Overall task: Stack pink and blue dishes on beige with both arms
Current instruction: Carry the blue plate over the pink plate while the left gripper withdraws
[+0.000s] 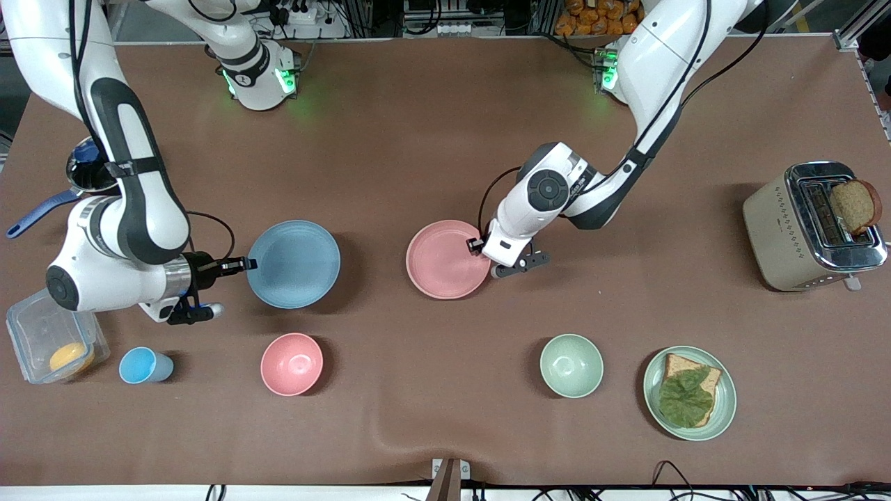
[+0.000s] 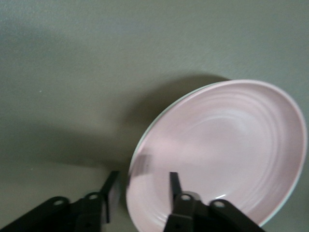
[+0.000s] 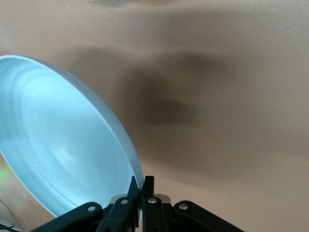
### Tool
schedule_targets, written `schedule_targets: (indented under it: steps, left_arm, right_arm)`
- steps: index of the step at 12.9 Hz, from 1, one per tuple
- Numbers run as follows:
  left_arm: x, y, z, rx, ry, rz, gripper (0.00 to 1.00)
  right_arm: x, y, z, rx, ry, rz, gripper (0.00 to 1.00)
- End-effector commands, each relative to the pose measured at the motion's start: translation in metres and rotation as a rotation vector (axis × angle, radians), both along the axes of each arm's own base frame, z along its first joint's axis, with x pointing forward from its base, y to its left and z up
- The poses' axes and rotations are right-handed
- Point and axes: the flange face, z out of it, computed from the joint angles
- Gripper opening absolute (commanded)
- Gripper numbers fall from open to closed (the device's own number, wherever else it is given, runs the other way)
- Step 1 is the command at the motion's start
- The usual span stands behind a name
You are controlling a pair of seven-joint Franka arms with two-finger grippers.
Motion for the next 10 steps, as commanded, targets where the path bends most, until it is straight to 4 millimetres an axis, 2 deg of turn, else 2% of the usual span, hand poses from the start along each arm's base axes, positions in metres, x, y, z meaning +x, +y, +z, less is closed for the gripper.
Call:
schedule_targets:
  steps: [1, 2, 5, 10]
  left_arm:
    - [0.025, 0.021, 0.044, 0.014, -0.071, 0.056, 1.00]
    - [0.036, 0.038, 0.067, 0.027, -0.089, 0.075, 1.00]
    - [0.071, 0.112, 0.133, 0.089, -0.160, 0.153, 1.00]
    - [0.090, 0.220, 0.232, 0.274, -0.247, 0.162, 1.00]
  right_arm:
    - [-0.001, 0.020, 0.010, 0.043, 0.004, -0.058, 0.00]
    - [-0.001, 0.034, 0.010, 0.032, 0.011, -0.089, 0.00]
    - [-0.003, 0.096, 0.012, -0.018, 0.017, -0.149, 0.00]
    - [-0.016, 0.191, 0.001, -0.018, -0.044, -0.147, 0.00]
